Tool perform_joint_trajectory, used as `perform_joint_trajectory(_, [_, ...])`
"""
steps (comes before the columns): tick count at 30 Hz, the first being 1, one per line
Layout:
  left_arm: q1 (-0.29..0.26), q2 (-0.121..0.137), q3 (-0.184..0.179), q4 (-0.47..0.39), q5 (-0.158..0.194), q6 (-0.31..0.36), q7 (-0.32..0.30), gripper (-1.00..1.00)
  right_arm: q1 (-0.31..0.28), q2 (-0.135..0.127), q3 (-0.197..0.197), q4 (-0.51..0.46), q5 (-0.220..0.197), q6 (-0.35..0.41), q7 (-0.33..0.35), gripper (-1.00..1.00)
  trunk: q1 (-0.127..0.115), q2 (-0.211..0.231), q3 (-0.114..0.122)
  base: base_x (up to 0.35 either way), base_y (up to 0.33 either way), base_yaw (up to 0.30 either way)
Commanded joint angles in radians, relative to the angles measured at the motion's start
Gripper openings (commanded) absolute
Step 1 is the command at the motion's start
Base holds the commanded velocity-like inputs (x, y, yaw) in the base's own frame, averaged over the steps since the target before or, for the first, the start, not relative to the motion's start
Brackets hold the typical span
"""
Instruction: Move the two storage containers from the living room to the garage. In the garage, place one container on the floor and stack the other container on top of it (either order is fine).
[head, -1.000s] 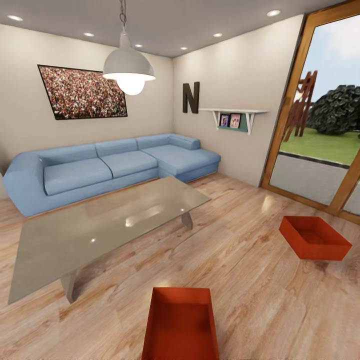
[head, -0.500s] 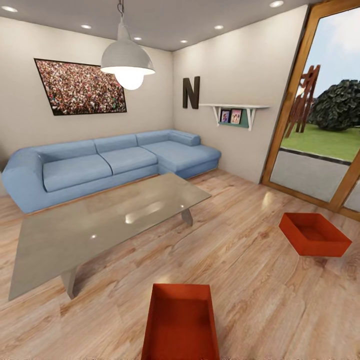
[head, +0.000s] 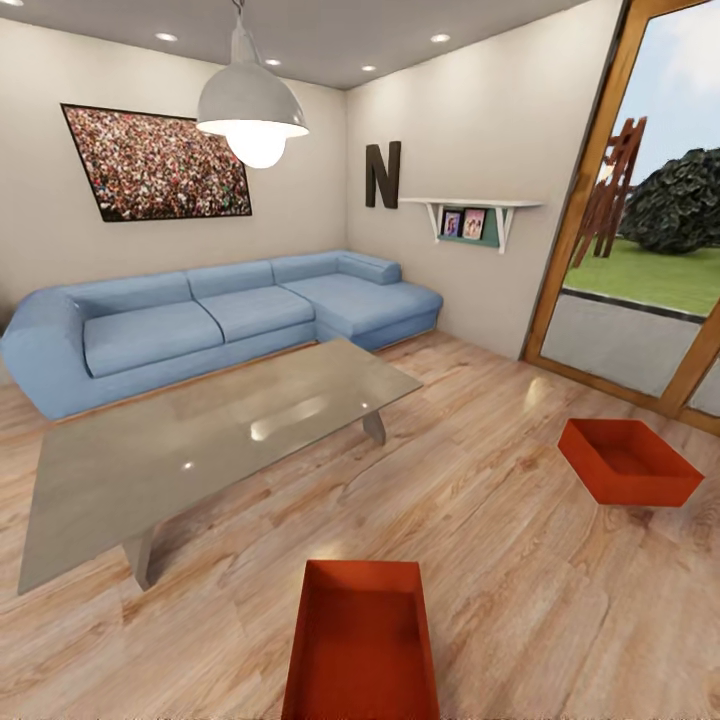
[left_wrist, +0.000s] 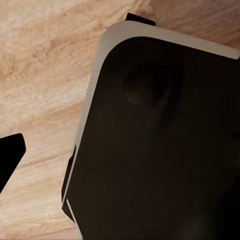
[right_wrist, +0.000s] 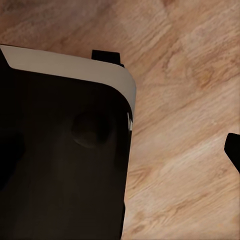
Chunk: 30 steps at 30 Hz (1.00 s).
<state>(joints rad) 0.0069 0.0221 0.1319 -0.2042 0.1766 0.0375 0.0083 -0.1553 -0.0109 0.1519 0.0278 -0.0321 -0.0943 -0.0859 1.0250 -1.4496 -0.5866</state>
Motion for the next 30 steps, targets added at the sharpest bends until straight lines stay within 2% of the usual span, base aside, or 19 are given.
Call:
perform_joint_trajectory(1, [0.001, 0.0, 0.0, -0.003, 0.011, 0.004, 0.001, 1.0, -0.001, 0.0, 0.008, 0.003, -0.003, -0.005, -0.002, 1.0, 0.0, 0.0, -0.002, 0.0, 0.0, 0.0])
perform_joint_trajectory(19, [0.001, -0.002, 0.002, -0.002, 0.014, 0.004, 0.001, 1.0, -0.001, -0.001, 0.006, 0.003, -0.009, -0.001, -0.004, 1.0, 0.0, 0.0, -0.031, 0.0, 0.0, 0.0])
perform_joint_trajectory(30, [0.001, 0.002, 0.003, 0.068, 0.015, 0.006, 0.001, 1.0, -0.001, -0.001, 0.008, 0.003, -0.009, -0.002, -0.003, 1.0, 0.0, 0.0, -0.048, 0.0, 0.0, 0.0])
